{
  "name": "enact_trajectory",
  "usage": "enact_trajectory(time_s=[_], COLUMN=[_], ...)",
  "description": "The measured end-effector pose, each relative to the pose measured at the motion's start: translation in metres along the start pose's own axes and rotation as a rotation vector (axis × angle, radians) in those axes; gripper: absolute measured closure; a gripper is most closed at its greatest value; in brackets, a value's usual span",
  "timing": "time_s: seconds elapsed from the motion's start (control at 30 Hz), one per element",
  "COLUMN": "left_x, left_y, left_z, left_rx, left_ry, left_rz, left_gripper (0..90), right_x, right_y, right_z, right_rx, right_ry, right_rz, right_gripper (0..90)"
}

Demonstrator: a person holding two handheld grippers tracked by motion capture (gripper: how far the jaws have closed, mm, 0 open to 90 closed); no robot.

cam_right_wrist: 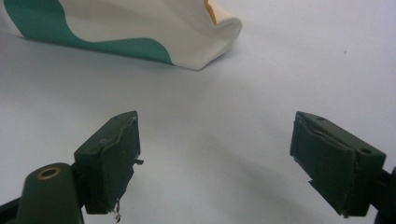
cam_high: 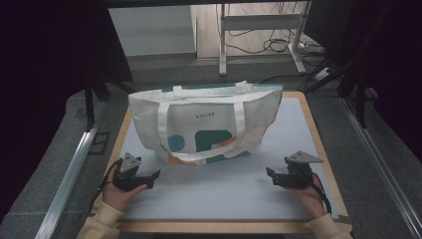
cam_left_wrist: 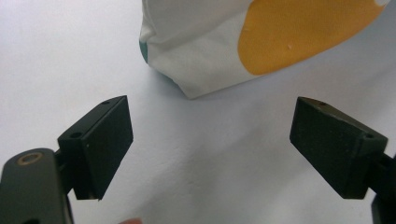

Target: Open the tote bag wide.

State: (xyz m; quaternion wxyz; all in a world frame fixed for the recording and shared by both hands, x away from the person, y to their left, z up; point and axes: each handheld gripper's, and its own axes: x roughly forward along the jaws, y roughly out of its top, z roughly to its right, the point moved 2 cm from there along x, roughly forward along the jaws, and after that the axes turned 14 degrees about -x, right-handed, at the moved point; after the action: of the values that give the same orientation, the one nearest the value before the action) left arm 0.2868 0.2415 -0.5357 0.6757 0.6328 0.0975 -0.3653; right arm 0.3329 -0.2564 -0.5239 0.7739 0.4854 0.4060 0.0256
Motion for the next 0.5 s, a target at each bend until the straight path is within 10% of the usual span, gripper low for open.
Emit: enact_trajectory(time_s=[0.5], left_x=[-0.006], left_y=[0.001], left_z=[-0.001], left_rx=[-0.029], left_ry=[0.004], left_rz=[-0.013], left_gripper=[15.5], right_x=[-0.013], right_y=[0.012], right_z=[0.0], right_rx=[-0.018], right_ry=[-0.005], right_rz=[0.071], right_gripper=[20.6])
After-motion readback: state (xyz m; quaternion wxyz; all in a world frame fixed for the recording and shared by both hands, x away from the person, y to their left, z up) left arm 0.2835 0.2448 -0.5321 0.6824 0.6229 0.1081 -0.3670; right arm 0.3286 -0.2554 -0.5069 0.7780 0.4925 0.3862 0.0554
